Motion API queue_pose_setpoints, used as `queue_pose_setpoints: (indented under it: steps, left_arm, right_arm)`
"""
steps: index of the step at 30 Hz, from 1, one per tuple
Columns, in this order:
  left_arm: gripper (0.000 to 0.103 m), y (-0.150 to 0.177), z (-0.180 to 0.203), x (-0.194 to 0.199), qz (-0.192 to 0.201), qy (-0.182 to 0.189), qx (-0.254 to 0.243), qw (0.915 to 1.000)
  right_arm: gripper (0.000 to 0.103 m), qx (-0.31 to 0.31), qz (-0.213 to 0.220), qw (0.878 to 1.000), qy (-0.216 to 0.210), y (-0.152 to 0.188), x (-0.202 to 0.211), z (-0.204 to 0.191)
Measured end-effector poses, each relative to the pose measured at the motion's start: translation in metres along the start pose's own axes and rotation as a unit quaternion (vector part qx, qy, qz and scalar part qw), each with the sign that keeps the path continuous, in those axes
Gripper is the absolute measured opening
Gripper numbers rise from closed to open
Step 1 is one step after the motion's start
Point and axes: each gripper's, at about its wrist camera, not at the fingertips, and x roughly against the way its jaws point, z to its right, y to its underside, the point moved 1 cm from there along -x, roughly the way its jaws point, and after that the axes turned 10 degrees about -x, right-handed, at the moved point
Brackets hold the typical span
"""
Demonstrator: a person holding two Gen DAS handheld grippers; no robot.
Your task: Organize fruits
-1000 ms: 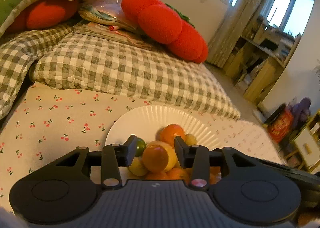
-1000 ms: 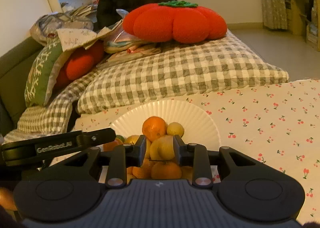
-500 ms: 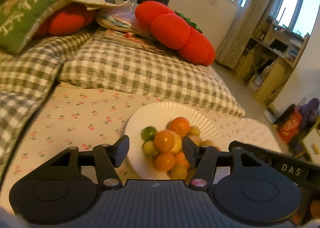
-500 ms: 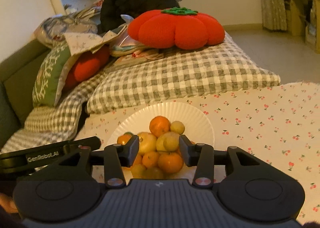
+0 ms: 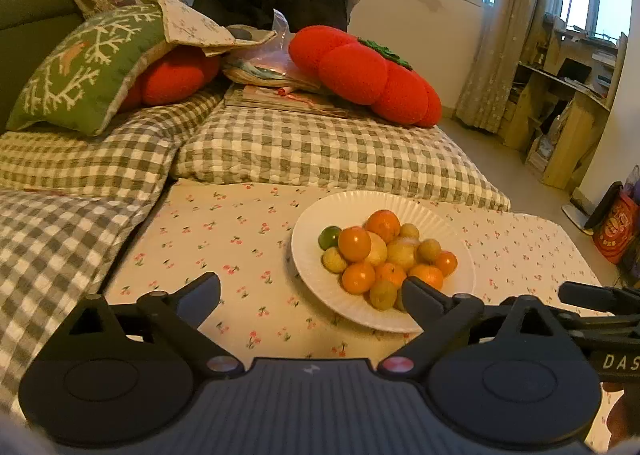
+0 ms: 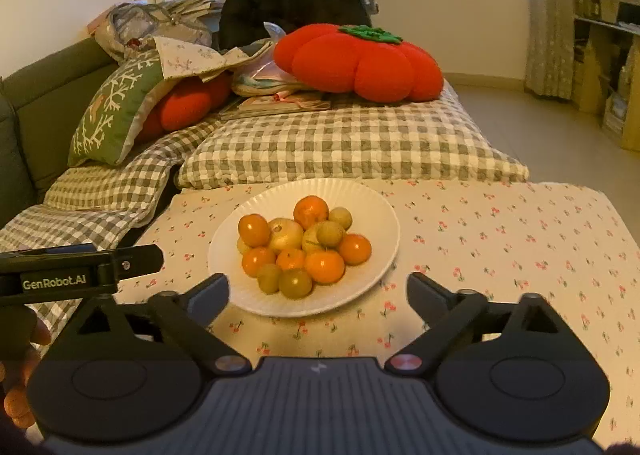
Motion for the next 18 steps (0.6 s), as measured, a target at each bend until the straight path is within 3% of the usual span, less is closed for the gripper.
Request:
queue_pose_setpoints:
  steps: [18]
  left_arm:
    - [0.096,0.038,0.016,0.057,0.014,-0.031,-0.026,0.9991]
  right_arm:
    - [0.103,-0.004,0.009,1.0,0.004,0.035,0.034,-0.009]
